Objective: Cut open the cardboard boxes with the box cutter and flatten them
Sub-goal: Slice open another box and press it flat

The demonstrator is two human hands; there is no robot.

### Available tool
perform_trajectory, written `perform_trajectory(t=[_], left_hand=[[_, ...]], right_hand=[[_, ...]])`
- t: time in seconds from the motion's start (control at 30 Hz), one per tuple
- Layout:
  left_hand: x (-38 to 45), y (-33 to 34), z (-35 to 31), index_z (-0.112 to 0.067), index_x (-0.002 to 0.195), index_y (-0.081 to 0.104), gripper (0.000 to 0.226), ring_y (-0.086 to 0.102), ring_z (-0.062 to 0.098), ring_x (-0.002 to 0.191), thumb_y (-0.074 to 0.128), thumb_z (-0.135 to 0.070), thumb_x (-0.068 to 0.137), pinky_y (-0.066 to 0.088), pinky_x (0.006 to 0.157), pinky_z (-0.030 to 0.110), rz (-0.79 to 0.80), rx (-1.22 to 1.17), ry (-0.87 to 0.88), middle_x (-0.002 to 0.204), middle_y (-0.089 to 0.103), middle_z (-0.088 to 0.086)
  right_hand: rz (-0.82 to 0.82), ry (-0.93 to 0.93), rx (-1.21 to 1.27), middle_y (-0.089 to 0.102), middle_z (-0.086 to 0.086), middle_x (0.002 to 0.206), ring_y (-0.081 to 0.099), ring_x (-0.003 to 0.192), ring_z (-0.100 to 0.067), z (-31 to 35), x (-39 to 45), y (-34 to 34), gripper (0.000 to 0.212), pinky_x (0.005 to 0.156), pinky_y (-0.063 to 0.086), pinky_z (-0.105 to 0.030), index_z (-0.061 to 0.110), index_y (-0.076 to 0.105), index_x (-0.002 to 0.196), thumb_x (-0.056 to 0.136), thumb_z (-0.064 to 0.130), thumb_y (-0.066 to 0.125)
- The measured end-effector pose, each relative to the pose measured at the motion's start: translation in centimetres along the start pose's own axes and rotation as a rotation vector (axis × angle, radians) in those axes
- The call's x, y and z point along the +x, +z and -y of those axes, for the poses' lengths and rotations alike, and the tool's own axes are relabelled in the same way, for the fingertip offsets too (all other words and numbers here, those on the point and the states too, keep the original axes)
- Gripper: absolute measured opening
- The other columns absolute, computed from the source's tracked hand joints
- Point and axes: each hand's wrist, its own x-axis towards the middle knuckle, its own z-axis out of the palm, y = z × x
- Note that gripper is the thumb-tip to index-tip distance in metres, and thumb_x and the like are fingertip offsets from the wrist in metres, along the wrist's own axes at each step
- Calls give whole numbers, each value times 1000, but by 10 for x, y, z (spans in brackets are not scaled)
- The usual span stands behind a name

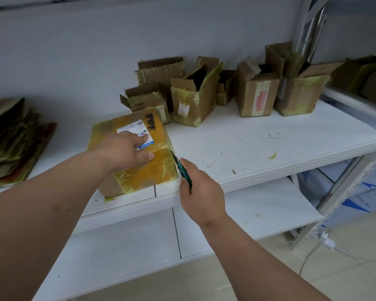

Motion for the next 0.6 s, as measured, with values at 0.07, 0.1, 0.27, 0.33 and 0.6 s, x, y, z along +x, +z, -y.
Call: perform_trajectory(t=[0.07, 0.1, 0.27, 0.33, 0.6], left_hand=[[1, 0, 0, -37, 152, 27, 71, 33, 26, 141, 44, -68, 90, 38, 107, 37, -1, 13, 2, 158, 31, 0], [1, 0, 0, -37, 152, 28, 71, 33, 27, 141, 44, -68, 90, 39, 107, 37, -2, 15, 3, 158, 31, 0], [3, 3, -1, -38, 151, 29, 71, 37, 28, 138, 44, -69, 89, 43, 102, 37, -7, 21, 0, 156, 34, 2], [4, 2, -2, -39, 152, 27, 72, 38, 28, 137, 44, -70, 89, 43, 100, 36, -4, 36, -2, 156, 34, 3], [2, -1, -4, -39, 152, 25, 71, 37, 28, 138, 44, -68, 90, 44, 101, 36, 9, 49, 1, 156, 33, 3]], right_hand=[[-16, -5, -12, 69, -6, 100, 65, 83, -31, 1, 0, 4, 54, 67, 56, -45, 29, 46, 144, 91, 30, 40], [-17, -4, -16, 68, -6, 97, 65, 81, -31, 1, 0, 5, 54, 65, 56, -45, 29, 46, 144, 91, 30, 39], [4, 40, -13, 68, -7, 98, 64, 83, -32, -2, 2, 8, 56, 67, 55, -45, 30, 44, 147, 92, 32, 37], [7, 56, -3, 67, -7, 97, 63, 82, -31, -2, 0, 10, 54, 68, 55, -45, 29, 43, 147, 93, 30, 39], [69, 110, -46, 63, -8, 95, 61, 83, -31, -2, -3, 16, 52, 71, 53, -44, 32, 38, 150, 100, 22, 45]])
